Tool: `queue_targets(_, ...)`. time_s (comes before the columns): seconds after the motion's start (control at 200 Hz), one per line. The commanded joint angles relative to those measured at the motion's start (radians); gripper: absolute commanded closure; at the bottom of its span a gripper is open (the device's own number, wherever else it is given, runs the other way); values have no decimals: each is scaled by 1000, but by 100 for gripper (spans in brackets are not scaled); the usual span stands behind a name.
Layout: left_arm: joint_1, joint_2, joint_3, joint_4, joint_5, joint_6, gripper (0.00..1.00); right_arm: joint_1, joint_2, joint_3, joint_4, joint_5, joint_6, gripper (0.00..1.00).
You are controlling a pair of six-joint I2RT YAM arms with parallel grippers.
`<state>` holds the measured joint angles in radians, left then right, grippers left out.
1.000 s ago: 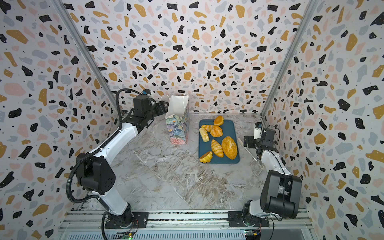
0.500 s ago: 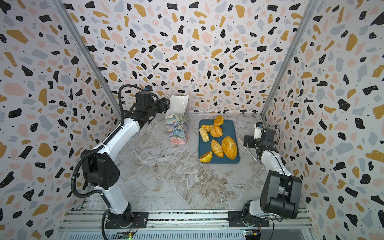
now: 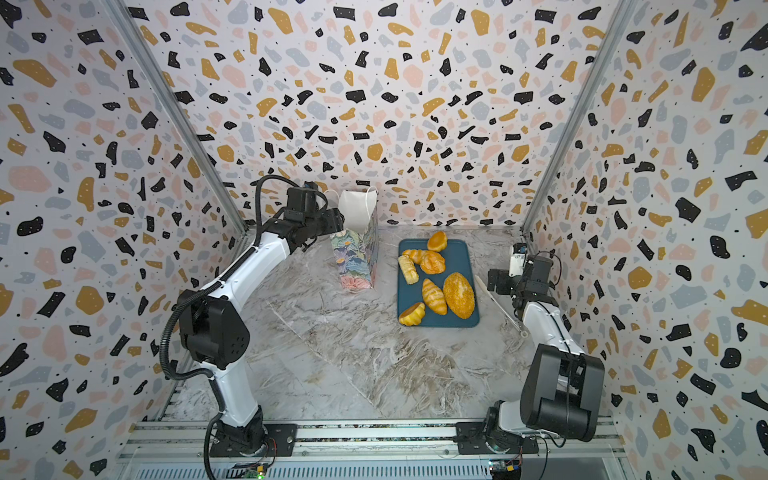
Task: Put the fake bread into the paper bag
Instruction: 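Reach the left gripper to the paper bag's top edge and grasp it, then pull the grasped bag toward the tray with the left gripper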
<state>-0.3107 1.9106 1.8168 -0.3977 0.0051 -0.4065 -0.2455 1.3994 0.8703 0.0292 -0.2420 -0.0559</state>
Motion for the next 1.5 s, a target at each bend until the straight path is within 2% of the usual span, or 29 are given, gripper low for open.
queue_targets(0.0,-8,-6,33,1,-20,16,47,5,-27,-7,9,-5,11,1)
queue_targets(0.486,-22,-39,34,-26,-9,20,100,5,-27,-10,8,5,17,1)
queue_targets(0.881,-33,-155,-51,-65,3,-81,100,5,-42,-7,-8,20,12,1)
queue_targets(1.081,-44,-267,-216,22,66,-171,100,4,-47,-8,-9,20,12,1)
queue_targets(1.492,-92,-451,-458,81,27,-246,100,4,-62,-13,-5,-2,29,1)
